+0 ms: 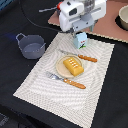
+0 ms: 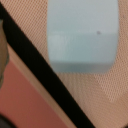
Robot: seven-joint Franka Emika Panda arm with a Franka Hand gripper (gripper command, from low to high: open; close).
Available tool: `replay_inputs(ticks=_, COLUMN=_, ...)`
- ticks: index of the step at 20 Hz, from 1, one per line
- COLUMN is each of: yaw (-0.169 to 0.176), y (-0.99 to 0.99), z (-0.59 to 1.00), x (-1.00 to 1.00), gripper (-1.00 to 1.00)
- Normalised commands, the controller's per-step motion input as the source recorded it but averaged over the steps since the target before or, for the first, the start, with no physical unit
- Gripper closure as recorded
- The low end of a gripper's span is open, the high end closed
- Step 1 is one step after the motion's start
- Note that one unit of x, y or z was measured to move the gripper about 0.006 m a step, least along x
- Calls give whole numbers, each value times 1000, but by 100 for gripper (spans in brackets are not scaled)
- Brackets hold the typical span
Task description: Interact with the objects in diverse but meaningful ways.
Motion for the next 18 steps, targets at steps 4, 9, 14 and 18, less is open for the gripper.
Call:
replay_inputs(ticks=4, yaw=2, y=83, z=1000, x=78, gripper=-100)
replay_inputs(ticks=9, yaw=3, y=48, z=407, x=23, gripper=-100)
replay_inputs(ticks=14, yaw=0, y=0, z=0, x=0, gripper=-100)
replay_inputs(ticks=18, yaw=0, y=0, z=0, x=0, gripper=-100)
